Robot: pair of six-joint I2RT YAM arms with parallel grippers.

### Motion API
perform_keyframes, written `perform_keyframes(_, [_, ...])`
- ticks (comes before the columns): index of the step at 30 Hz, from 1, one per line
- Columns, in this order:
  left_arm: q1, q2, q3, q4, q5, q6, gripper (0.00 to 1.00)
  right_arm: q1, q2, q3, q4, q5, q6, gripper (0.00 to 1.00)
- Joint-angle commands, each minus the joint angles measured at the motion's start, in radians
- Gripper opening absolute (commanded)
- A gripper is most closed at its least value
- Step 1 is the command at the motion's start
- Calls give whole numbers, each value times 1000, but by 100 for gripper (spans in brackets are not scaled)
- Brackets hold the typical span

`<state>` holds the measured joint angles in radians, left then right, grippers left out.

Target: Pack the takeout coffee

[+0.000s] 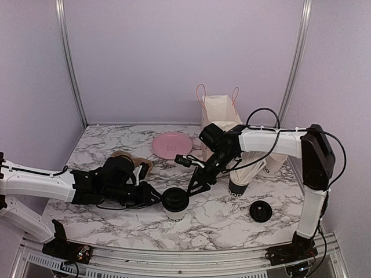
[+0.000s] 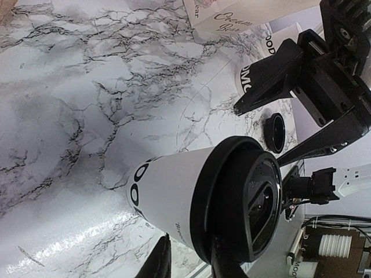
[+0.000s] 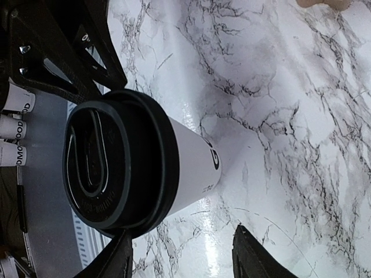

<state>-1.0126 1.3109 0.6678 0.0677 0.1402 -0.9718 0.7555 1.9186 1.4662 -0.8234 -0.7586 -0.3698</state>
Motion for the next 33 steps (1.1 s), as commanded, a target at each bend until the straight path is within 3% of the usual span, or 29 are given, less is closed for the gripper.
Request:
perform_keyframes(1, [5,36,15,1,20,21,25,10,25,42,-7,-43,-4,57])
perform_keyframes(6, [5,59,2,-26,23,19,24,21,69,35,1,-34,11,57])
perform_keyframes(12, [5,84,-45,-66,20,-5,19,39,100,13,24,89,39,57])
perform_keyframes(19, [3,24,35,-139,-24,66,19,42,65,80,-20,80,15,57])
perform_keyframes(27, [3,-64,177,-255,-108,185,34,41,-66,108,-46,64,-45,64])
perform_keyframes(33, [-1,-82,208,-282,-90,229,54,41,-102,91,-56,46,-84,66])
